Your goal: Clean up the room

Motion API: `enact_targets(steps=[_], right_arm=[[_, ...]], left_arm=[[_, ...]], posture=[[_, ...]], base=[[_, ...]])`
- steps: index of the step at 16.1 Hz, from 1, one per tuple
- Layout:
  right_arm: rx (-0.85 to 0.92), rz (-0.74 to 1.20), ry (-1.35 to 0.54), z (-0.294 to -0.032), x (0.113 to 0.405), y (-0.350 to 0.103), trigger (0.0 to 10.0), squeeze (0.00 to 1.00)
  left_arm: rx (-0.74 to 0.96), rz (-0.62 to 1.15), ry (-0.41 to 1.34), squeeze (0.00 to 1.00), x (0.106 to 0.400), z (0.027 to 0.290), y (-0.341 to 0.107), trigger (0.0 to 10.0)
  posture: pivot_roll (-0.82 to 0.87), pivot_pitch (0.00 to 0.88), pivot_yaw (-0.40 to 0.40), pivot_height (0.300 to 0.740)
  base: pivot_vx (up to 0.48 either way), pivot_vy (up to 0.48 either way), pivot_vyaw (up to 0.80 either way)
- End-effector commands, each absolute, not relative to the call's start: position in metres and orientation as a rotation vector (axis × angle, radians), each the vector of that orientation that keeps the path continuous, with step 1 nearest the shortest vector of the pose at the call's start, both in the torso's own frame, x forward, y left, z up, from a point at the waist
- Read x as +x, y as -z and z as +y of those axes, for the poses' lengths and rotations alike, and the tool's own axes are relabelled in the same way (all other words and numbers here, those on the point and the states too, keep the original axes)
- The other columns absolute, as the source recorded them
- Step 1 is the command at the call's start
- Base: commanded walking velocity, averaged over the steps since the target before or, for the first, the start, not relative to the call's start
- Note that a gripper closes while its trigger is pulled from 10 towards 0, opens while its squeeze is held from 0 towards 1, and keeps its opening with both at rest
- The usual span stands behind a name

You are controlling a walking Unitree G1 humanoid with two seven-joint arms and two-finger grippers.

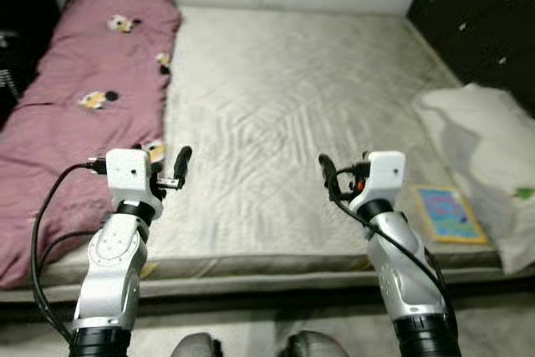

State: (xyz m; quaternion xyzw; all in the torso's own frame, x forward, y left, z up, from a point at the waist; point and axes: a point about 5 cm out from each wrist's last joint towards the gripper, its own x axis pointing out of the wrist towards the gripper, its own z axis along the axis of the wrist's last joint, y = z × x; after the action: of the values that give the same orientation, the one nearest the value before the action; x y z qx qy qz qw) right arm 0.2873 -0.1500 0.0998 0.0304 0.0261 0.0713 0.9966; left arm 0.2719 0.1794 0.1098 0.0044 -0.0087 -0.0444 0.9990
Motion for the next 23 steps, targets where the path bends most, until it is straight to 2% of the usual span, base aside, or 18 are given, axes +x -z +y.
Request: enact_targets(steps=[1, 18, 23], right_arm=[[0.051, 0.050, -0.113, -0.1601, 0.2857, -0.1002, 10.0, 0.00], [0.045, 0.056, -0.098, -0.1627, 0.2856, -0.0993, 10.0, 0.00], [0.040, 0.052, -0.106, -0.1619, 0.2870, -0.1023, 10.0, 0.00]], left_arm=[[-0.003, -0.015, 0.117, 0.00, 0.2721, 0.1716, -0.1088, 10.0], [-0.002, -0.019, 0.113, 0.00, 0.2722, 0.1721, -0.1096, 10.0], [0.020, -0.036, 0.094, 0.00, 0.2713, 0.1791, -0.1161, 10.0]], posture=[[-0.01, 0.044, -0.038, 0.740], [-0.01, 0.055, -0.040, 0.740], [-0.01, 0.091, -0.049, 0.740]], base=[[0.000, 0.480, 0.00], [0.000, 0.480, 0.00], [0.000, 0.480, 0.00]])
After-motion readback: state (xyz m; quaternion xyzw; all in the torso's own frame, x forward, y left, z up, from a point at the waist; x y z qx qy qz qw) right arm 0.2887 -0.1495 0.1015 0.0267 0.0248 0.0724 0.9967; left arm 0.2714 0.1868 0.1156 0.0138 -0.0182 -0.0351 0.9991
